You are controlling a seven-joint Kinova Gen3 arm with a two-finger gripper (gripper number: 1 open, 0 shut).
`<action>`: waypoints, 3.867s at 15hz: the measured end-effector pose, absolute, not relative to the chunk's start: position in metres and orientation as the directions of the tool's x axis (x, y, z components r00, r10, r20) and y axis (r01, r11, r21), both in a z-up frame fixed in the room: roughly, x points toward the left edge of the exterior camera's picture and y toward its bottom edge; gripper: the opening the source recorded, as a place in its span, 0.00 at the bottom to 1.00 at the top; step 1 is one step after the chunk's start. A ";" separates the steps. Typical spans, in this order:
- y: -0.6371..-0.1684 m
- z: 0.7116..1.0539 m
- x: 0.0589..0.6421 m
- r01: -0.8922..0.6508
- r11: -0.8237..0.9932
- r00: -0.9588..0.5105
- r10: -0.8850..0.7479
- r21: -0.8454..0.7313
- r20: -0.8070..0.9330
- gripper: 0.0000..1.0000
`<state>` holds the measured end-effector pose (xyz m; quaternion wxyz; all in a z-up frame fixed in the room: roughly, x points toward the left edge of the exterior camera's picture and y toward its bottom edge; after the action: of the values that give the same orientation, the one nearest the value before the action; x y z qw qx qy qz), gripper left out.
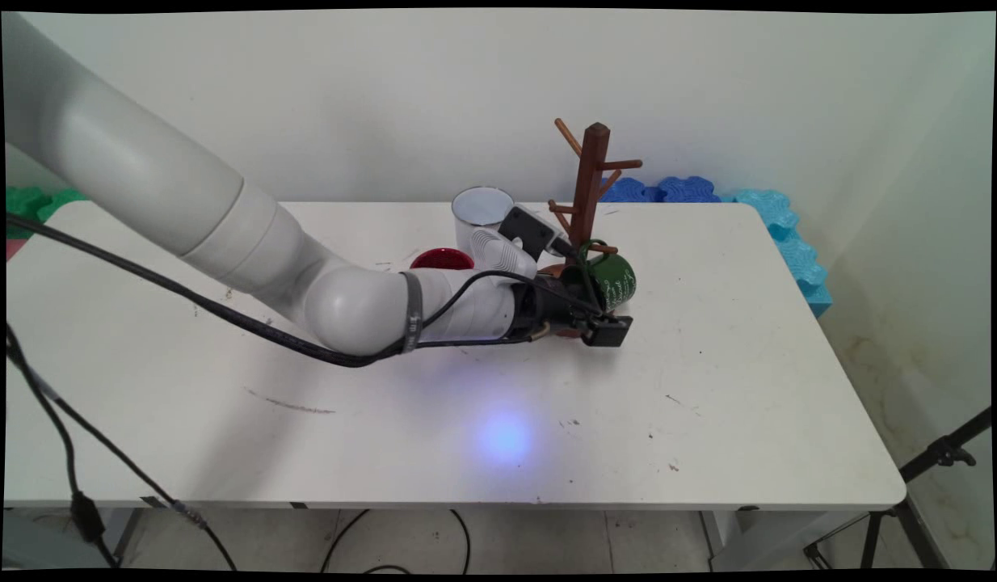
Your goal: Pick up the green mug from the rack, then place the picked object on the table
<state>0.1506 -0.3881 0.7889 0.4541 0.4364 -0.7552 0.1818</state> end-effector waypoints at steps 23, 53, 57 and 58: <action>-0.404 0.760 0.138 -0.830 0.539 -0.153 -0.466 0.143 0.871 0.00; -0.347 0.840 0.151 -0.717 0.677 -0.214 -0.441 0.167 0.872 0.00; -0.344 0.861 0.174 -0.688 0.715 -0.301 -0.433 0.121 0.850 0.00; -0.343 0.865 0.178 -0.680 0.725 -0.322 -0.431 0.111 0.843 0.00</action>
<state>0.1784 -0.3432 0.8654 0.4683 0.3463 -0.8020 0.1328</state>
